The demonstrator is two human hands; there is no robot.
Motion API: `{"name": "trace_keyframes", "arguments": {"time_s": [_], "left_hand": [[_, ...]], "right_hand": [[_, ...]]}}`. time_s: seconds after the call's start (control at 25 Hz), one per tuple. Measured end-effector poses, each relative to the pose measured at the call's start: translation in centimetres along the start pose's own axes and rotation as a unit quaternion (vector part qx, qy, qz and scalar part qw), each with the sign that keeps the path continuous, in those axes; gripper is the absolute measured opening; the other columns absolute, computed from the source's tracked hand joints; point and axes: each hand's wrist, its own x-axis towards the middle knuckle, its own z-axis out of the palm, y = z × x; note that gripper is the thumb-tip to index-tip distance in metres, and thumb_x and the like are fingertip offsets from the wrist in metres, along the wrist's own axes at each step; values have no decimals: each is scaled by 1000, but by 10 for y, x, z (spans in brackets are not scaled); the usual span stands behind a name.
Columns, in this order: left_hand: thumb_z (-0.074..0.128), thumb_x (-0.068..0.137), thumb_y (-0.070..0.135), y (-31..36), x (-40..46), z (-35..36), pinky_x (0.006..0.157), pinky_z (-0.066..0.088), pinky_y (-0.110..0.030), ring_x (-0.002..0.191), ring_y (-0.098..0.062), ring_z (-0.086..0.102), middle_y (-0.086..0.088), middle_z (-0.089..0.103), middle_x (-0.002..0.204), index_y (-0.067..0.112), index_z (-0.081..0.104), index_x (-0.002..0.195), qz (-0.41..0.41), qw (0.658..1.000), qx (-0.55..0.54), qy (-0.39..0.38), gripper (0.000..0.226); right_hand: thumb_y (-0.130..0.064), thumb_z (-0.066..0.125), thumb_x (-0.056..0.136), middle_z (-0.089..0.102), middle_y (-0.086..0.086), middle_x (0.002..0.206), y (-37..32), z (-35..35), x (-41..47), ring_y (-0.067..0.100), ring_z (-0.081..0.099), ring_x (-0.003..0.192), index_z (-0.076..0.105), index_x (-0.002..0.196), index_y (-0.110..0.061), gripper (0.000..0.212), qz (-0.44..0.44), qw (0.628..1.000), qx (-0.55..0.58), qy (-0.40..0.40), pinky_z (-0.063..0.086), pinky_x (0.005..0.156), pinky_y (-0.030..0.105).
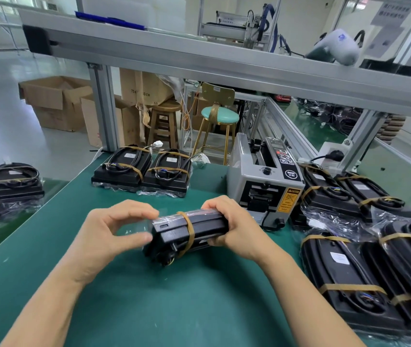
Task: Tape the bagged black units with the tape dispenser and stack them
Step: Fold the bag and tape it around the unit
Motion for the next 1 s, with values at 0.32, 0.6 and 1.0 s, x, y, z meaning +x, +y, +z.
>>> {"name": "trace_keyframes", "arguments": {"time_s": [0.32,0.6,1.0], "left_hand": [[61,84,-7,-10,8,21,58,48,-17,57,-5,56,4,66,62,11,65,76,-54,985,-14,165,21],[58,86,6,-9,-10,22,97,44,-23,114,-9,60,2,69,116,25,71,106,-60,995,-69,33,31],[92,45,27,-18,-20,41,67,34,8,86,16,56,34,63,91,44,60,91,-119,959,168,196,59]], "right_hand": [[2,75,64,51,-14,101,0,0,1,17,49,102,57,102,-34,56,-9,1000,-12,-20,43,95,37],[1,74,65,51,-15,104,3,5,-1,15,46,106,57,104,-32,54,4,1000,3,18,40,99,40],[-4,58,85,64,-9,105,14,-11,-32,10,58,103,67,103,-26,30,164,908,91,374,41,91,22]]}}
